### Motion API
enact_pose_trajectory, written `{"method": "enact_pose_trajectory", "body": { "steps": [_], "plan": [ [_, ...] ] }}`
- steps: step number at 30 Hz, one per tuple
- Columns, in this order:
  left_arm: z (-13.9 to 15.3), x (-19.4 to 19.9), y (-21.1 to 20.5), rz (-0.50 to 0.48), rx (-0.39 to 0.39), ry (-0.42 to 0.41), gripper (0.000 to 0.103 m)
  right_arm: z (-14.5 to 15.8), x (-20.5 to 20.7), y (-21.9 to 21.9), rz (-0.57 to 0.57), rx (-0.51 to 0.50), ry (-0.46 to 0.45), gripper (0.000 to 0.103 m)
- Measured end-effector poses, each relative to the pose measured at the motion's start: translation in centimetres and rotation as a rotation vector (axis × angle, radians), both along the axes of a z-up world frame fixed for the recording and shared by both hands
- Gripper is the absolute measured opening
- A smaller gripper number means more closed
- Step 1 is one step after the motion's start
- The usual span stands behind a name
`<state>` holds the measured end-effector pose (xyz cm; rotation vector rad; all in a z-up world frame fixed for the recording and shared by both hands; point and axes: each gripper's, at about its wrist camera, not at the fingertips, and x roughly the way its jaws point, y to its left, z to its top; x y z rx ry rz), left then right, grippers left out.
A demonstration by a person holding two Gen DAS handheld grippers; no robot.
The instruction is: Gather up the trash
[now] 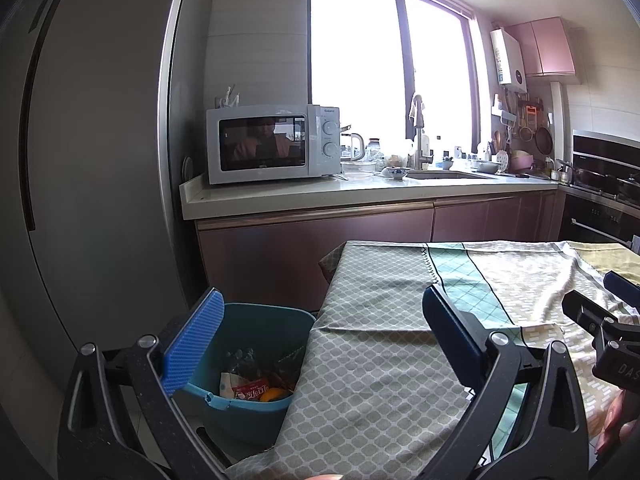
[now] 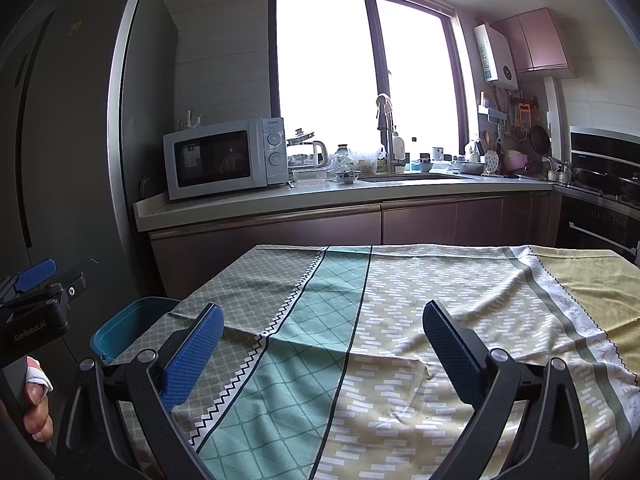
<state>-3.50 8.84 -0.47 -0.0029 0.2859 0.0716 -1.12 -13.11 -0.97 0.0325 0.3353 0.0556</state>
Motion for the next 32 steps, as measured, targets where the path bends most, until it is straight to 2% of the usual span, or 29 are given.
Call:
{"method": "enact_pose_trajectory", "body": {
  "steps": [22, 25, 28, 32],
  "plan": [
    [0.1, 0.6, -0.6, 0.001, 0.01, -0.006, 0.098, -0.1, 0.7, -0.1, -0.003, 0.003, 0.009, 0.097],
    [0.0, 1.1, -0.9, -0.019, 0.003, 0.02, 0.098, -0.2, 0.9, -0.3, -0.002, 0.004, 0.019, 0.097],
    [-0.2, 2.7, -1.0, -0.076, -0.044, 0.085, 0.098, -0.2, 1.5, -1.3, -0.021, -0.001, 0.04, 0.097],
    [-0.6, 5.6, -2.4, -0.123, -0.046, 0.19, 0.098, -0.2, 2.9, -4.0, -0.063, 0.0, 0.089, 0.097]
  ]
}}
